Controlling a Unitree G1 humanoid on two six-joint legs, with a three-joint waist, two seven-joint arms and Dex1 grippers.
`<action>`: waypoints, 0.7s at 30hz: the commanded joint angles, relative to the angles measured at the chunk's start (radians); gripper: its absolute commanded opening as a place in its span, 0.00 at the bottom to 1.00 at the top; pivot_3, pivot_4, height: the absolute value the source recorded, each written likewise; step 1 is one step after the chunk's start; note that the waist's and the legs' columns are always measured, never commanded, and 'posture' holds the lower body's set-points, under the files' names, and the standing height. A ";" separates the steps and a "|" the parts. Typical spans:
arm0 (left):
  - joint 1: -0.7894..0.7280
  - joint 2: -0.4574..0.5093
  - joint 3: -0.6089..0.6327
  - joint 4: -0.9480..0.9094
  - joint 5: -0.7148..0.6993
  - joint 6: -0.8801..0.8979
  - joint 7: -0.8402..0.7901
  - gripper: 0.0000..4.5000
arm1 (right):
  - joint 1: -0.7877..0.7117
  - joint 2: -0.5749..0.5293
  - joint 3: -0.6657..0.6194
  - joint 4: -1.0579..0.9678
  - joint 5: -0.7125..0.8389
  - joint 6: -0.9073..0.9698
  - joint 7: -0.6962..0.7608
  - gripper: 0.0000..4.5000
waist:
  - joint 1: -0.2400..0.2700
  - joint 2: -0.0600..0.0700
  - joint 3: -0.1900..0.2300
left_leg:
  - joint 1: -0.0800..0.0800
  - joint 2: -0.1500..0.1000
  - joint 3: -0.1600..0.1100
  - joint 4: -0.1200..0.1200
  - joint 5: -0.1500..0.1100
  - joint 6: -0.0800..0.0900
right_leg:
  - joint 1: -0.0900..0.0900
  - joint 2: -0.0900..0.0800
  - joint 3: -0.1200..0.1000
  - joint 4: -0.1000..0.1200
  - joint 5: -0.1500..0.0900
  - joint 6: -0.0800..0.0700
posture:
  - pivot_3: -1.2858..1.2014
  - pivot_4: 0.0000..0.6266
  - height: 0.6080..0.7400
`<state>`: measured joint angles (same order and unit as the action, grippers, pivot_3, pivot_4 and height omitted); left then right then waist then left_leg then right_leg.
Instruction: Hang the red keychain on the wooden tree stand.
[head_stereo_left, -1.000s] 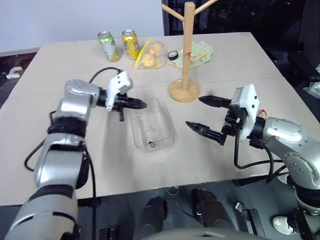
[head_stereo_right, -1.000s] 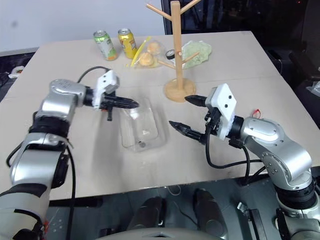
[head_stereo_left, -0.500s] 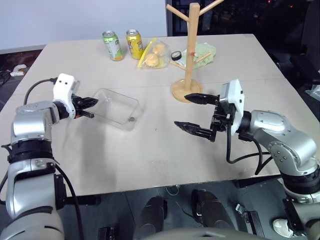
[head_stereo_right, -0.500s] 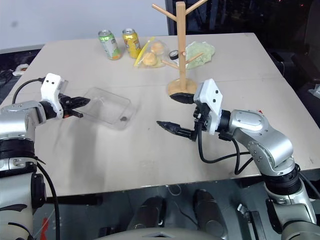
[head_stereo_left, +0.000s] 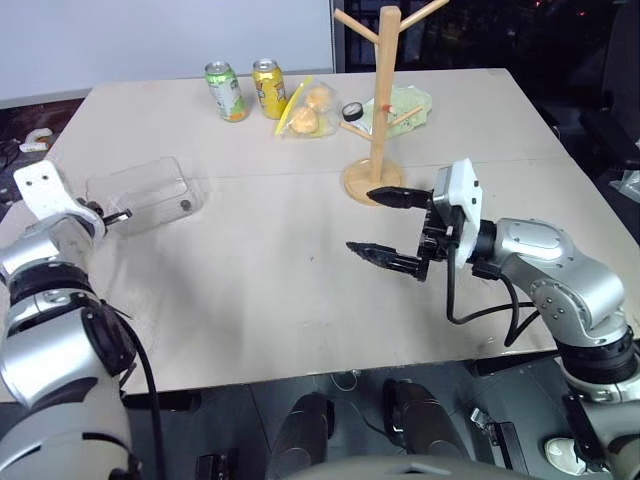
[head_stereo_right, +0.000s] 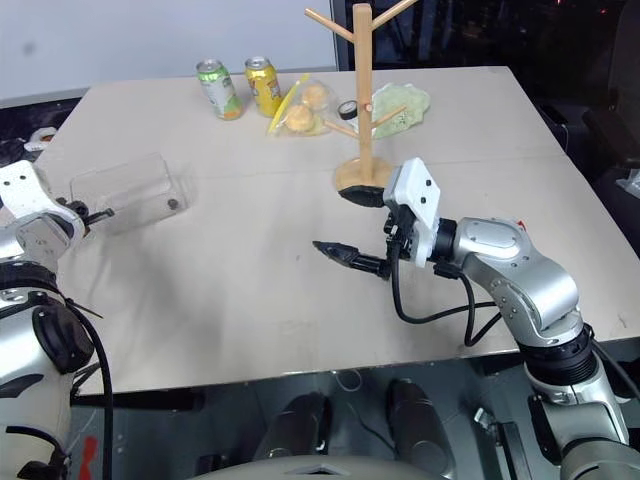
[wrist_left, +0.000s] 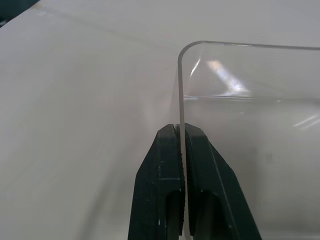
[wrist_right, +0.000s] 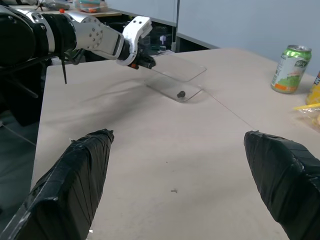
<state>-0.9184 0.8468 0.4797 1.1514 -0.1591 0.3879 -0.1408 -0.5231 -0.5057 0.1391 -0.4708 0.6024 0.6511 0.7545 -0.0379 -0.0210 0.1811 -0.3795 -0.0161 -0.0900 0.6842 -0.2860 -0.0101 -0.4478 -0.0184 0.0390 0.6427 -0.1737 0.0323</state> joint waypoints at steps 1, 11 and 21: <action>-0.041 0.024 -0.003 0.022 -0.005 -0.050 0.035 0.02 | -0.007 -0.008 -0.035 -0.048 0.015 0.005 -0.013 1.00 | 0.000 0.000 0.000 | 0.000 0.000 0.000 0.000 0.000 0.000 | 0.000 0.000 0.000 0.000 0.000 0.000 | 0.52 0.24 1.00; -0.103 0.049 -0.029 -0.006 -0.020 -0.018 0.003 0.84 | 0.020 -0.031 -0.069 -0.090 0.029 0.044 -0.054 1.00 | 0.000 -0.001 -0.001 | 0.000 0.000 0.000 0.000 0.000 0.000 | 0.000 0.000 0.000 0.000 0.000 0.000 | 0.52 0.24 1.00; 0.000 0.079 -0.234 -0.511 -0.031 0.071 -0.394 0.99 | 0.145 -0.080 -0.194 -0.180 0.080 0.144 -0.169 1.00 | 0.005 -0.003 -0.001 | 0.000 0.000 0.000 0.000 0.000 0.000 | 0.000 0.000 0.001 0.000 0.000 0.000 | 0.52 0.24 1.00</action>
<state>-0.9437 0.9225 0.2949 0.7826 -0.1780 0.4760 -0.4195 -0.3958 -0.5752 -0.0036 -0.6015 0.6599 0.7786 0.6194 -0.0330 -0.0239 0.1803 -0.3798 -0.0166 -0.0897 0.6841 -0.2860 -0.0101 -0.4474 -0.0188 0.0399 0.6429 -0.1738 0.0322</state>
